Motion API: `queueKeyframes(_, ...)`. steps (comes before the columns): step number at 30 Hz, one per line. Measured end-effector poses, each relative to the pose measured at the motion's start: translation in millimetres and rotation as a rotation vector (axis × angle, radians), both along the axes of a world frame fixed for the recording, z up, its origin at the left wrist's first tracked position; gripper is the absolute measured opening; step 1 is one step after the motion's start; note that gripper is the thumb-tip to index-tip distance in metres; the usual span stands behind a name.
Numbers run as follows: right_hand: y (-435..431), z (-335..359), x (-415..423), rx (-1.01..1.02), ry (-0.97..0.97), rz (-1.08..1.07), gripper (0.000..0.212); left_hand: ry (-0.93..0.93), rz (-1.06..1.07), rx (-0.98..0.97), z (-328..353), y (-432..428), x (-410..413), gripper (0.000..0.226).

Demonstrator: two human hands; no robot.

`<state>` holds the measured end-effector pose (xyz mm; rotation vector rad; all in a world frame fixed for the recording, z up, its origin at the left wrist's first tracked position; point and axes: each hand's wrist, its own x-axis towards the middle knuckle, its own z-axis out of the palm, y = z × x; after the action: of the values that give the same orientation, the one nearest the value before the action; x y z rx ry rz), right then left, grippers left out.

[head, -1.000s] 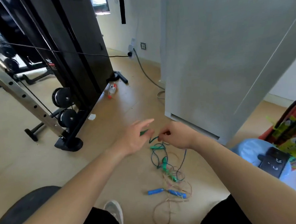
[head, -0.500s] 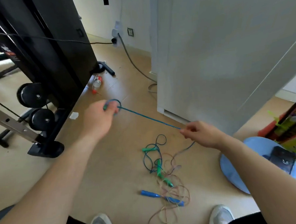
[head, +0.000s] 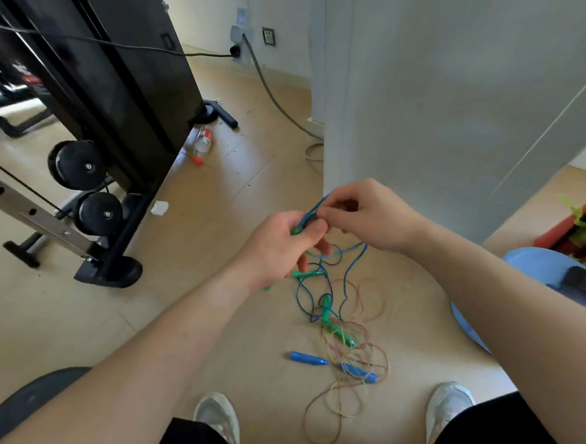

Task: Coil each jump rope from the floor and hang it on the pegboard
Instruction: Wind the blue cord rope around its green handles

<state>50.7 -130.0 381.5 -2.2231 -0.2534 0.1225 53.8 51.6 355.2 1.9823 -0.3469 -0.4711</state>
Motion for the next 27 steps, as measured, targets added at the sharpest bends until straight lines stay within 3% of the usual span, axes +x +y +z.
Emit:
queueKeyframes(4,-4.2,-11.5,6.0,-0.105,-0.011,-0.143,0.039,-0.137,0.142,0.032,1.4,12.8,13.4,0.050)
queueKeyframes(7,-15.1,-27.1,8.9,-0.179,0.155,-0.098,0.046,-0.296,0.338,0.184,10.2,29.0,28.2,0.045)
queueKeyframes(10,-26.9,-44.1,11.4,-0.219,0.264,-0.068,0.039,-0.326,0.545,0.280,8.9,51.3,44.2,0.042)
queueKeyframes(13,-25.6,-44.1,13.3,-0.284,0.208,-0.069,0.027,-0.252,0.452,0.570,-8.1,65.9,49.3,0.036)
queueKeyframes(15,-16.0,-35.0,14.5,-0.222,0.133,-0.054,0.022,-0.239,0.341,0.740,-12.5,60.3,43.1,0.039)
queueKeyframes(17,-3.1,-24.6,14.5,-0.184,0.081,0.000,0.017,-0.243,0.254,0.637,-10.7,44.6,34.3,0.046)
queueKeyframes(19,7.8,-17.7,12.6,-0.175,0.054,0.053,0.017,-0.153,0.162,0.310,-7.4,26.7,25.0,0.039)
queueKeyframes(21,12.7,-13.8,11.8,-0.173,0.027,0.060,0.018,-0.078,0.081,0.117,-4.0,13.8,17.3,0.030)
queueKeyframes(24,11.0,-11.9,12.6,-0.182,-0.014,-0.028,0.028,-0.006,0.050,0.019,-0.4,9.7,14.3,0.030)
queueKeyframes(27,2.0,-16.1,13.6,-0.192,-0.003,-0.152,0.050,-0.085,0.158,0.089,7.3,18.3,24.1,0.029)
